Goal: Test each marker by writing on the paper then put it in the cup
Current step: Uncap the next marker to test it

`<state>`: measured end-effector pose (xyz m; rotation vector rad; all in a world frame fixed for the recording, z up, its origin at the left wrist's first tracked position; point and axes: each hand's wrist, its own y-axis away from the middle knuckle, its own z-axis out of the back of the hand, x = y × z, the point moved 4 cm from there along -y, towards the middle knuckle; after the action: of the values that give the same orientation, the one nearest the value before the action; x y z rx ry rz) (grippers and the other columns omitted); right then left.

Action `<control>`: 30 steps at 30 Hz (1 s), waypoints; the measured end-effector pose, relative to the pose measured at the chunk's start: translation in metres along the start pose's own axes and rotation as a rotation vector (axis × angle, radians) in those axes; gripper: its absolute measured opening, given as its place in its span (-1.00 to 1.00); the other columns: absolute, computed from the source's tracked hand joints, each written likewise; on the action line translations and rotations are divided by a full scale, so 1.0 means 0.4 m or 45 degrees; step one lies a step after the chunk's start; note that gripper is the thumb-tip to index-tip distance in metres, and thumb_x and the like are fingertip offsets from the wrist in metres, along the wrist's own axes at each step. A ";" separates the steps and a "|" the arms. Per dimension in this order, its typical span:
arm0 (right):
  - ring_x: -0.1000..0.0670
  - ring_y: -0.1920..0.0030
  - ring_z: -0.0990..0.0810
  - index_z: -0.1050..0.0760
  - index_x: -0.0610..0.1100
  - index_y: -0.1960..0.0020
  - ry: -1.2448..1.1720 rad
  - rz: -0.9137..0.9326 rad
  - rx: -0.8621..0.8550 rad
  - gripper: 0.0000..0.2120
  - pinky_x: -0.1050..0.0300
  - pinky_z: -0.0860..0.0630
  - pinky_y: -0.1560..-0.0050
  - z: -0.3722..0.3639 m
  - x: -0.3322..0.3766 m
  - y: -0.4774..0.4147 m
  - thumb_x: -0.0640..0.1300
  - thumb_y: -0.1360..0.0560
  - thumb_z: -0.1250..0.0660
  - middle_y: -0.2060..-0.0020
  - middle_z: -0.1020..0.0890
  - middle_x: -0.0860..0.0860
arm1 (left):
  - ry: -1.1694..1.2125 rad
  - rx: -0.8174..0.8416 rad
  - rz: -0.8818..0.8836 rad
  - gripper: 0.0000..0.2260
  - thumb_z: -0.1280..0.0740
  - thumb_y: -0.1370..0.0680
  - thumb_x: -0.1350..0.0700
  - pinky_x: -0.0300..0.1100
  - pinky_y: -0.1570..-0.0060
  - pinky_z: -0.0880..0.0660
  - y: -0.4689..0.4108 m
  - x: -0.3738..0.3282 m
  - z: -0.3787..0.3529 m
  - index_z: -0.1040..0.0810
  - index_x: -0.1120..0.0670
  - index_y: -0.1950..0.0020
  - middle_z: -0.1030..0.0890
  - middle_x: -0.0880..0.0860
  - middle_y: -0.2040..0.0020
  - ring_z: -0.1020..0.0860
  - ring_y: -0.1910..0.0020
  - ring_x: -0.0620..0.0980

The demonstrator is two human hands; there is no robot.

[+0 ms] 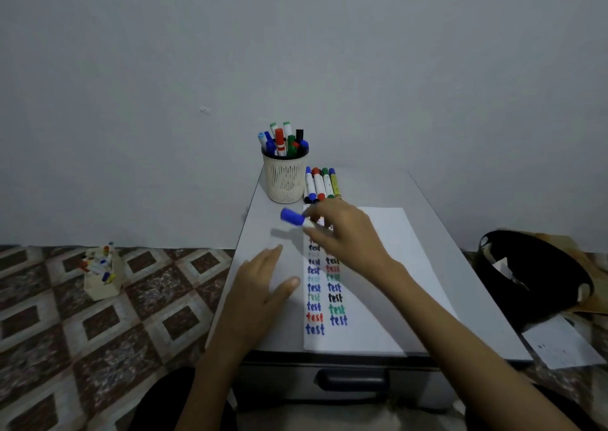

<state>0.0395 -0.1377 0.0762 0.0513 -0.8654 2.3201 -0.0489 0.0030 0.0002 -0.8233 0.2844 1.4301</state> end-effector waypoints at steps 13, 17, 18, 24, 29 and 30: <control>0.03 0.26 -0.61 -0.34 -0.11 -0.32 -0.453 -0.285 -0.726 -0.62 0.14 -0.59 0.19 0.051 -0.105 -0.416 -0.23 -0.53 -0.29 0.23 -0.57 0.02 | -0.451 0.233 0.022 -0.23 0.27 -0.33 -0.44 -0.12 -0.44 0.28 0.002 -0.009 -0.021 -0.02 -0.15 -0.48 0.03 -0.19 -0.50 0.18 -0.45 -0.24; -0.06 0.29 -0.60 -0.37 -0.07 -0.24 -0.352 -0.266 -0.353 -0.62 -0.02 -0.58 0.24 -0.058 -0.116 -0.444 -0.24 -0.46 -0.33 0.30 -0.61 -0.07 | -0.414 0.259 0.059 -0.25 0.25 -0.33 -0.41 -0.15 -0.42 0.31 0.000 -0.007 -0.022 0.00 -0.18 -0.48 0.09 -0.21 -0.50 0.24 -0.43 -0.28; -0.08 0.31 -0.58 -0.39 -0.07 -0.22 -0.304 -0.253 -0.268 -0.62 0.01 -0.53 0.29 -0.084 -0.117 -0.441 -0.24 -0.44 -0.35 0.34 -0.60 -0.06 | -0.404 0.261 0.057 -0.25 0.25 -0.33 -0.41 -0.16 -0.42 0.32 0.001 -0.006 -0.023 -0.01 -0.18 -0.48 0.09 -0.21 -0.50 0.24 -0.43 -0.29; -0.03 0.22 -0.44 -0.53 -0.14 -0.12 -0.268 -0.234 -0.154 -0.76 0.14 -0.27 0.22 -0.133 -0.128 -0.428 -0.23 -0.45 -0.33 0.33 -0.54 -0.01 | -0.374 0.247 0.055 -0.29 0.22 -0.35 -0.41 -0.18 -0.42 0.32 0.004 -0.002 -0.022 -0.04 -0.19 -0.47 0.08 -0.25 -0.48 0.24 -0.41 -0.34; -0.01 -0.01 -0.40 -0.62 -0.17 -0.14 -0.276 -0.135 -0.117 -0.76 0.20 -0.29 0.09 -0.103 -0.134 -0.420 -0.18 -0.54 -0.26 0.08 -0.54 -0.08 | -0.356 0.234 0.047 -0.28 0.20 -0.36 -0.42 -0.19 -0.42 0.31 0.003 0.001 -0.023 -0.07 -0.18 -0.47 0.06 -0.25 -0.48 0.21 -0.41 -0.35; 0.01 -0.05 -0.41 -0.60 -0.15 -0.18 -0.321 -0.142 -0.172 -0.73 0.26 -0.30 0.06 -0.087 -0.144 -0.412 -0.19 -0.55 -0.23 0.03 -0.53 -0.07 | -0.370 0.234 0.041 -0.28 0.20 -0.36 -0.43 -0.19 -0.42 0.31 0.004 0.002 -0.023 -0.06 -0.18 -0.47 0.06 -0.25 -0.48 0.22 -0.41 -0.35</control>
<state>0.1884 -0.0556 0.1289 0.3316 -1.1133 2.1749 -0.0476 -0.0026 -0.0072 -0.4560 0.2035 1.5069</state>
